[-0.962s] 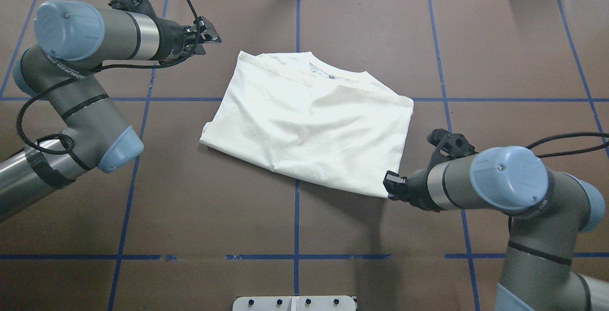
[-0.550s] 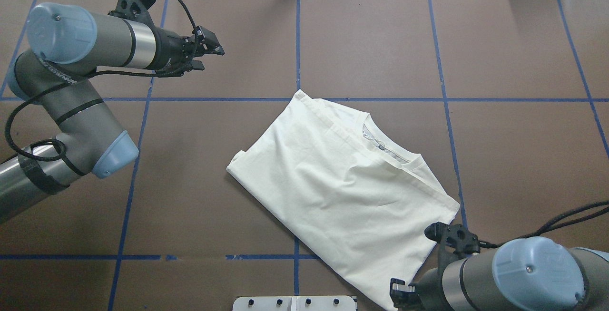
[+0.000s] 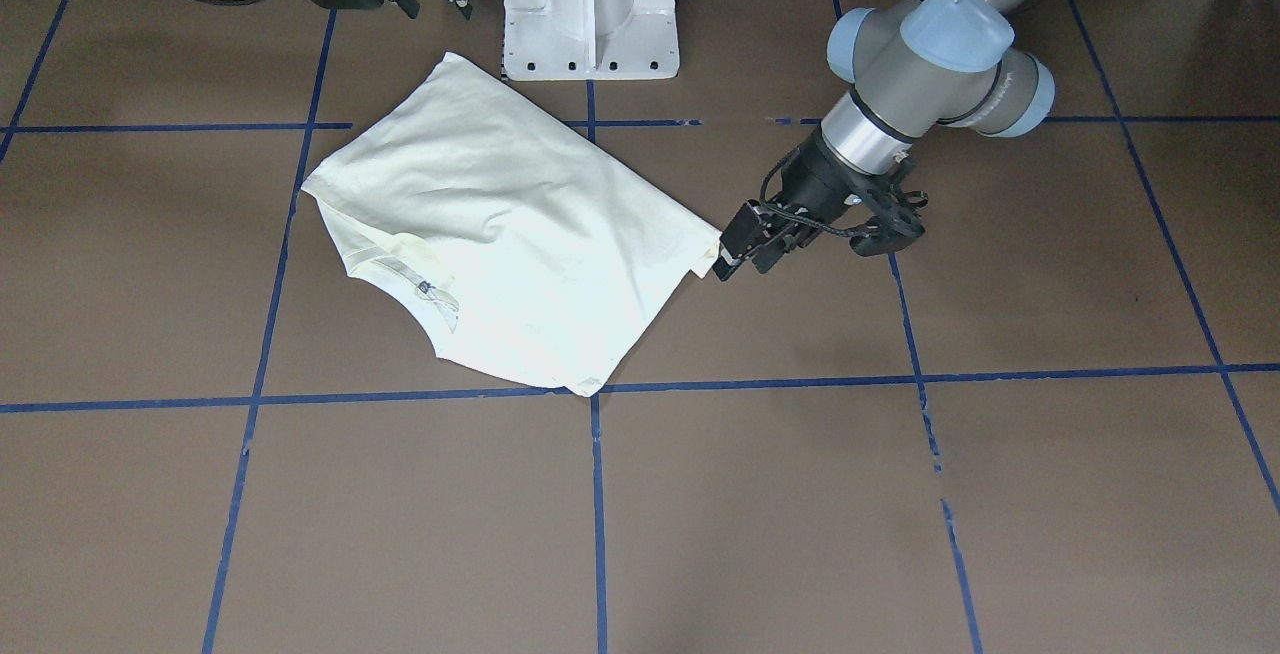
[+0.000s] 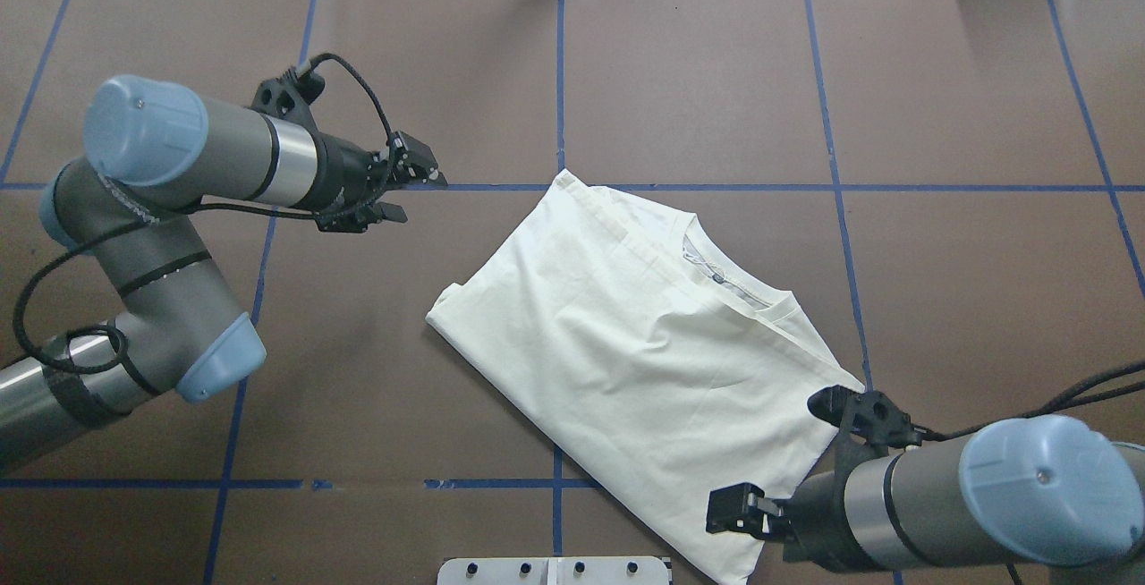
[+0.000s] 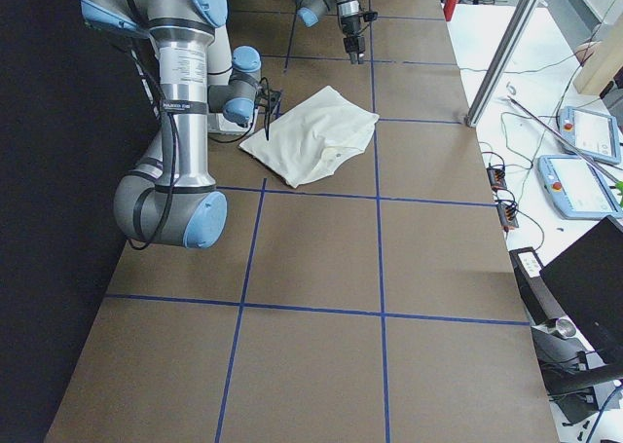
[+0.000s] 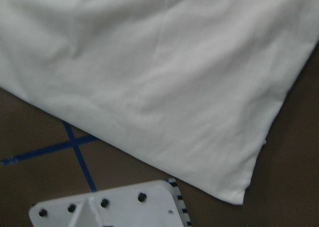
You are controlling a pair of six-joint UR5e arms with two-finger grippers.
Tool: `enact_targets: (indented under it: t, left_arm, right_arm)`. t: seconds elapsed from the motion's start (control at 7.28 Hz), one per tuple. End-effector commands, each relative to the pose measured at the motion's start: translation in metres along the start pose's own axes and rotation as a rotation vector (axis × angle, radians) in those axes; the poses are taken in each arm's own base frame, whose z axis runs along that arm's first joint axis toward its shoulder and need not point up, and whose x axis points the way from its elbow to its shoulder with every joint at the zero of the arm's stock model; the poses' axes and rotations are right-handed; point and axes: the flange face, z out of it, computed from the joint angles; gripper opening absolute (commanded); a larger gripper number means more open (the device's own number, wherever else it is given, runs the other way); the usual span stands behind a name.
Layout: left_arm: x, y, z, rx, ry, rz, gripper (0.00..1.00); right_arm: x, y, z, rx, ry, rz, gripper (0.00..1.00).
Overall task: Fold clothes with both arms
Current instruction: 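Grasp opposite corners of the folded bundle with both grippers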
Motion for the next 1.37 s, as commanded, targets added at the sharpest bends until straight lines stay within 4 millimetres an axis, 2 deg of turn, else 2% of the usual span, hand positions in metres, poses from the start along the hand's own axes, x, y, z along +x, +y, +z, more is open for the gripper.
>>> enact_targets:
  t: [0.0,0.14,0.41,0.55,0.96,1.24]
  left_arm:
    - [-0.02,0.071,0.034,-0.033,-0.183,-0.117,0.73]
    - [-0.026,0.096,0.055,0.044,-0.225,-0.097,0.72]
    - [-0.035,0.11,0.067,0.05,-0.262,-0.089,0.72]
    - [-0.034,0.112,0.067,0.047,-0.26,-0.087,0.71]
    - [-0.036,0.104,0.075,0.085,-0.265,-0.075,0.63]
    - [-0.041,0.102,0.081,0.091,-0.278,-0.075,0.52]
  right_arm:
    - [-0.012,-0.057,-0.031,0.132,-0.063,0.052,1.0]
    - [-0.013,-0.079,-0.033,0.174,-0.065,0.076,1.0]
    - [-0.009,-0.092,-0.024,0.197,-0.046,0.094,1.0]
    - [-0.007,-0.096,-0.017,0.204,-0.034,0.098,1.0]
    - [-0.005,-0.099,-0.013,0.217,-0.027,0.097,1.0]
    - [-0.01,-0.099,-0.013,0.217,-0.036,0.094,1.0]
